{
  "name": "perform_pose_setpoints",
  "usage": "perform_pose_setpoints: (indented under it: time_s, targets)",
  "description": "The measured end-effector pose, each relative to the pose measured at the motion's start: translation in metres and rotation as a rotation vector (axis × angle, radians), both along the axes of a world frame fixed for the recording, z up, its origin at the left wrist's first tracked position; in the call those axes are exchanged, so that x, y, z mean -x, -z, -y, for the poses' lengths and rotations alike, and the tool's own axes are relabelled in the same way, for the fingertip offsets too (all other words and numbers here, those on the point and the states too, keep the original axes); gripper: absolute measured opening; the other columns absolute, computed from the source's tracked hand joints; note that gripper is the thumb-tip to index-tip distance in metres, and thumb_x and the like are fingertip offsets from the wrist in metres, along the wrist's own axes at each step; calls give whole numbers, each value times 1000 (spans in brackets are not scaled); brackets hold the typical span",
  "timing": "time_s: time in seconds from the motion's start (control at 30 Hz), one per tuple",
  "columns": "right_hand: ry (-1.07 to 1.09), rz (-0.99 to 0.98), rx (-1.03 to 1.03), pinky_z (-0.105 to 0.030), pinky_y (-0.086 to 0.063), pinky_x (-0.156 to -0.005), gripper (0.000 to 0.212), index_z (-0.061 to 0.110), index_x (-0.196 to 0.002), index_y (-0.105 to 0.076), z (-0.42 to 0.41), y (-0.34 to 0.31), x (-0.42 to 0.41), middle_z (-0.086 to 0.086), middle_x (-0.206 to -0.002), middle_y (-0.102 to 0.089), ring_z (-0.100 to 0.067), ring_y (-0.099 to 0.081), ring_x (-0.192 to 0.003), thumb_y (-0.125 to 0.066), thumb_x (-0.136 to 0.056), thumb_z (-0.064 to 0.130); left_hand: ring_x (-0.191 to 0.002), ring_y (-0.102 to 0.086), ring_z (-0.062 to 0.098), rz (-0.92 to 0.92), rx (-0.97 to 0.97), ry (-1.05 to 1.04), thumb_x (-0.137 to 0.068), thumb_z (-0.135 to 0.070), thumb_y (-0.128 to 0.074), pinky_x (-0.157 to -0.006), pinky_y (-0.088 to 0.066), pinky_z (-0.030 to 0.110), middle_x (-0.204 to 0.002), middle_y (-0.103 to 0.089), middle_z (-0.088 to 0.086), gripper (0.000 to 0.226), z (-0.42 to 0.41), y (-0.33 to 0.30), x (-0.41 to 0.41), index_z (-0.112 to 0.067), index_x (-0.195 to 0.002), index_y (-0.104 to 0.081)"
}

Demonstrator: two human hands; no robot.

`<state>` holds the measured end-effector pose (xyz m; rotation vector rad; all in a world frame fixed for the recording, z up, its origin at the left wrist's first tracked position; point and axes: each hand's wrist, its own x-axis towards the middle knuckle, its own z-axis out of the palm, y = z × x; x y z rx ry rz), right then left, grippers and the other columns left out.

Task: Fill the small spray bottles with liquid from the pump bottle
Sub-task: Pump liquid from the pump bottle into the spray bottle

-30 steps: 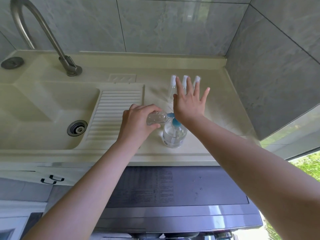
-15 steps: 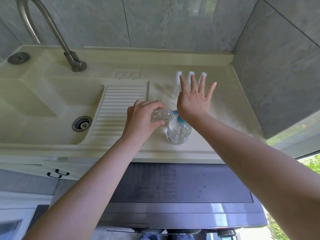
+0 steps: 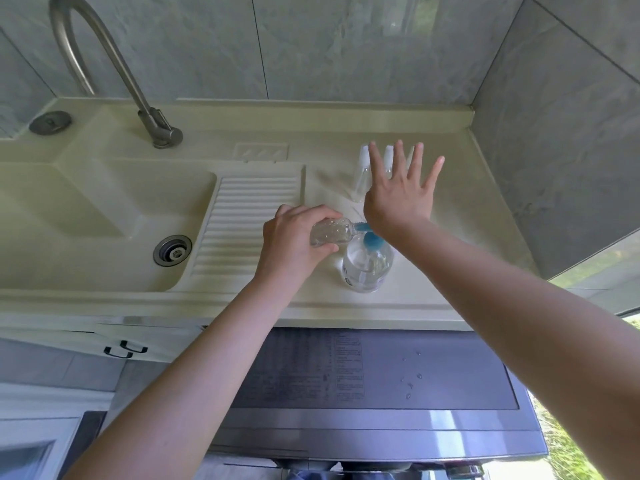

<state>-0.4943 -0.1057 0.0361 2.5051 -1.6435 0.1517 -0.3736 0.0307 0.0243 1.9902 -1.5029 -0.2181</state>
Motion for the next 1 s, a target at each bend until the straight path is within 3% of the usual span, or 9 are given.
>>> perform_pose_setpoints:
  time_s: [0.17, 0.27, 0.53, 0.77, 1.0]
  targets:
    - [25, 49, -104, -67, 11, -115, 74, 31, -158, 4, -5, 9, 2, -11, -167, 4, -43, 12, -150, -31, -94, 20, -96, -49, 14, 5, -7, 2, -68, -30, -86, -80, -34, 27, -97, -61, -22, 46, 1, -1, -1, -41, -109, -68]
    - [15, 40, -53, -66, 9, -116, 73, 31, -158, 3, -3, 7, 4, -10, -167, 2, -42, 12, -151, -31, -94, 22, -99, -50, 15, 21, -28, 14, -70, -31, -85, -81, -30, 26, -101, -65, -20, 45, -1, -6, 0, -42, -110, -67]
    - [-2, 29, -48, -64, 9, -117, 69, 32, -158, -2, -3, 8, 2, -9, -167, 0, -43, 12, -150, -29, -95, 23, -101, -51, 17, 39, -45, 16, -71, -31, -85, -83, -29, 29, -94, -56, -24, 45, 1, -10, -1, -41, -111, -67]
    - [3, -25, -73, -65, 9, -117, 72, 32, -158, 7, 4, -3, 3, -13, -166, 9, -43, 13, -150, -32, -97, 26, -100, -50, 16, 34, -22, 16, -70, -30, -85, -82, -28, 28, -94, -58, -23, 46, 1, -9, 0, -42, -110, -67]
    - [-7, 7, -35, -65, 8, -117, 71, 31, -158, 0, 1, 7, 5, -11, -167, 2, -42, 9, -151, -31, -96, 23, -99, -51, 18, 38, -23, 14, -69, -29, -86, -82, -35, 30, -94, -59, -23, 46, -1, -7, 0, -40, -110, -69]
